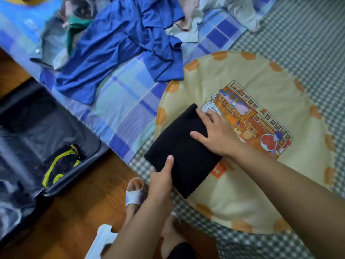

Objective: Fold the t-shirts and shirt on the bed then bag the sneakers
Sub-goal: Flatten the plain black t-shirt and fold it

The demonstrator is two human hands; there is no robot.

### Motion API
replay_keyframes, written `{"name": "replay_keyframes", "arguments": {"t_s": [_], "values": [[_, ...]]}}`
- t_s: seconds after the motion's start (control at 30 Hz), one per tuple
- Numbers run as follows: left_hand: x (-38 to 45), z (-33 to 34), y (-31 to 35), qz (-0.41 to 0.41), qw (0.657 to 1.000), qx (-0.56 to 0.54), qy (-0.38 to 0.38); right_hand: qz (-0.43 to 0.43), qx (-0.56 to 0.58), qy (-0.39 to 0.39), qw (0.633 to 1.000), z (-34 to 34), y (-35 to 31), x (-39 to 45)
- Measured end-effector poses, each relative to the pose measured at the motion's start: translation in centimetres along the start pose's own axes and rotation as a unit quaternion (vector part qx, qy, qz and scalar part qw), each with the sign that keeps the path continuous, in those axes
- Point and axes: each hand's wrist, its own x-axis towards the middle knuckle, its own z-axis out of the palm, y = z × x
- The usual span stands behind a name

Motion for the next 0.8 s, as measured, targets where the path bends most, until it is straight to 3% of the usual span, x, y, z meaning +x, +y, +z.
{"name": "replay_keyframes", "arguments": {"t_s": [0.1, 0.17, 0.23, 0.3, 0.4, 0.57, 0.63, 0.7, 0.8], "values": [[-1.1, 1.2, 0.0, 0.051, 0.993, 0.093, 0.055, 0.134, 0.237, -0.066, 0.960, -1.9, 0.2, -1.1], [-2.4, 0.6, 0.5, 0.107, 0.981, 0.135, 0.091, 0.183, 0.418, -0.106, 0.883, -3.5, -1.0, -3.6], [-3.3, -1.7, 1.2, 0.153, 0.972, 0.148, 0.095, 0.197, 0.530, -0.150, 0.811, -4.0, -3.4, -6.6], [-3.7, -5.7, 2.6, 0.171, 0.968, 0.163, 0.083, 0.191, 0.576, -0.156, 0.779, -3.6, -7.0, -9.3], [-2.9, -14.8, 6.1, 0.186, 0.963, 0.188, 0.051, 0.163, 0.597, -0.156, 0.770, -0.5, -13.5, -10.5], [3.3, -34.0, 13.6, 0.106, 0.964, 0.237, 0.059, 0.145, 0.529, -0.232, 0.804, 12.0, -26.6, -7.9], [8.2, -40.5, 16.2, 0.090, 0.935, 0.332, 0.089, 0.185, 0.492, -0.279, 0.804, 18.8, -31.4, -5.7], [14.2, -45.1, 18.8, 0.102, 0.885, 0.441, 0.113, 0.235, 0.468, -0.295, 0.799, 25.8, -35.8, -2.2], [25.1, -48.3, 23.6, 0.175, 0.844, 0.494, 0.110, 0.298, 0.510, -0.213, 0.778, 35.0, -41.4, 5.4]]}}
